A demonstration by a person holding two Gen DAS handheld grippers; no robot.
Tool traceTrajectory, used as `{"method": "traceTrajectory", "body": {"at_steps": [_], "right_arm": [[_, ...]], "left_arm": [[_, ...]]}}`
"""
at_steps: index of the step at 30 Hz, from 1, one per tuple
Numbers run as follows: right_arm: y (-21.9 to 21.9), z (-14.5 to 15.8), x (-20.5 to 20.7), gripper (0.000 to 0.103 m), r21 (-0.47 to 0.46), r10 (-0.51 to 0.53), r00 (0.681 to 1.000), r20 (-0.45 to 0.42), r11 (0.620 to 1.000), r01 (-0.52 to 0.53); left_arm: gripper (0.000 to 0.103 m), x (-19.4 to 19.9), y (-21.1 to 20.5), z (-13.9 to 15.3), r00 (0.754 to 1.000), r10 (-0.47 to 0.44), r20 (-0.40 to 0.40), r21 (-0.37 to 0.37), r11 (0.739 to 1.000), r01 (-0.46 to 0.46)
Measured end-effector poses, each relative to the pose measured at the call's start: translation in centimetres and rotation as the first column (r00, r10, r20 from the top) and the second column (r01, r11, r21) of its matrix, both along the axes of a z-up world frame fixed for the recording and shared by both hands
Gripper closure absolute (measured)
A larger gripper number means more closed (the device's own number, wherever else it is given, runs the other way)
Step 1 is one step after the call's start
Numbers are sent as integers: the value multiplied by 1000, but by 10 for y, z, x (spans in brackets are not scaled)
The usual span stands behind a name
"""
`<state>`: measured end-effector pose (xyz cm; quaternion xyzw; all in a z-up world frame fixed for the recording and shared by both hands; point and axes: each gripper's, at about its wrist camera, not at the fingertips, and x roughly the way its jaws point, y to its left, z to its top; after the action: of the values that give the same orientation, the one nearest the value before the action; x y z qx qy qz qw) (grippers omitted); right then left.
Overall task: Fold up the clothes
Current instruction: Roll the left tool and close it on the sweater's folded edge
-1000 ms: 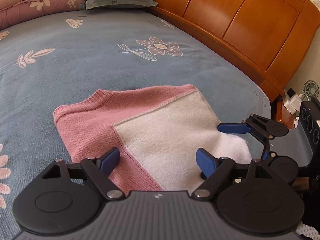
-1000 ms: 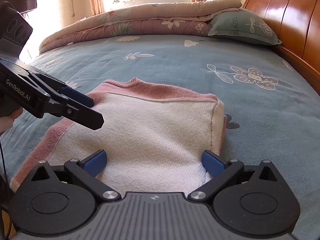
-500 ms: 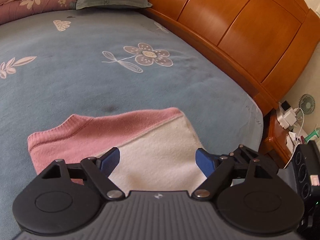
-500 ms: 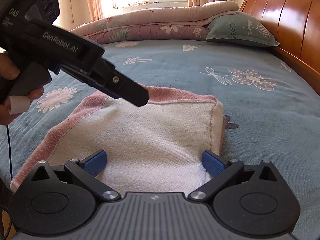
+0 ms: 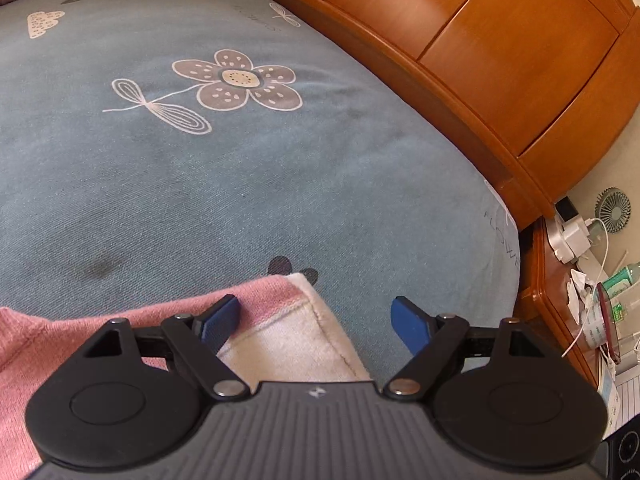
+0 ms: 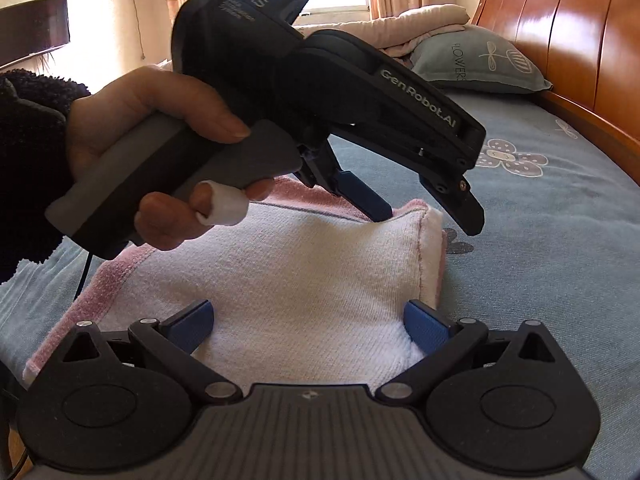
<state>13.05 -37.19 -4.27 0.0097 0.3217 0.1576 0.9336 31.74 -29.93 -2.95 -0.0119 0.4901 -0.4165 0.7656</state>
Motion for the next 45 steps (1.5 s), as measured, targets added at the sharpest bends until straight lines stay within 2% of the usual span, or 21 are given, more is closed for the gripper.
{"method": "traceTrajectory", "body": {"at_steps": [4, 9, 13, 18, 21, 24, 27, 29, 31, 34, 37, 39, 40, 42, 44, 45], "right_arm": [[-4, 2, -1, 0, 13, -15, 1000, -13, 1000, 15], [-9, 13, -17, 0, 58, -46, 999, -4, 997, 46], [-11, 22, -43, 0, 97, -58, 998, 16, 994, 56], [-4, 27, -64, 0, 79, -42, 999, -17, 996, 43], [1, 31, -74, 0, 50, -43, 999, -15, 998, 44], [2, 35, -82, 0, 55, -49, 999, -4, 997, 49], [3, 33, -84, 0, 68, -44, 999, -15, 997, 45], [6, 32, -81, 0, 60, -42, 999, -32, 997, 44], [7, 32, -79, 0, 50, -43, 998, -40, 998, 45], [2, 34, -79, 0, 66, -49, 998, -35, 996, 51], [-12, 35, -73, 0, 133, -72, 996, -46, 988, 77], [-25, 36, -66, 0, 189, -89, 994, -64, 977, 99], [-32, 36, -61, 0, 217, -98, 992, -76, 970, 112], [-50, 35, -46, 0, 272, -127, 983, -129, 949, 158], [-68, 32, -31, 0, 327, -142, 971, -192, 923, 200], [-76, 30, -23, 0, 361, -132, 966, -223, 909, 208]], "left_arm": [[21, -10, 12, 21, 999, -4, 46, 12, 1000, 4], [21, -40, 65, 50, 993, 14, 113, 42, 999, -19], [20, -64, 108, 46, 995, 66, 76, 32, 997, -69], [20, -80, 130, 9, 990, 140, 10, 25, 990, -140], [20, -88, 137, 19, 983, 183, -5, -21, 983, -183], [20, -107, 143, 30, 982, 189, 15, -59, 980, -188], [19, -119, 146, 18, 981, 195, -15, -30, 980, -196], [19, -121, 152, 14, 977, 212, -37, -53, 975, -214], [19, -123, 158, 21, 971, 233, -46, -73, 969, -236], [19, -126, 170, 37, 962, 273, -12, -97, 957, -273], [19, -123, 190, 41, 940, 340, -19, -145, 929, -339], [19, -117, 207, 37, 913, 403, -59, -180, 896, -407], [19, -115, 217, 32, 895, 438, -89, -200, 872, -447], [18, -109, 237, 18, 844, 508, -174, -243, 808, -537], [18, -103, 253, 1, 806, 522, -280, -269, 763, -588], [18, -101, 258, -7, 793, 520, -317, -271, 751, -601]]}}
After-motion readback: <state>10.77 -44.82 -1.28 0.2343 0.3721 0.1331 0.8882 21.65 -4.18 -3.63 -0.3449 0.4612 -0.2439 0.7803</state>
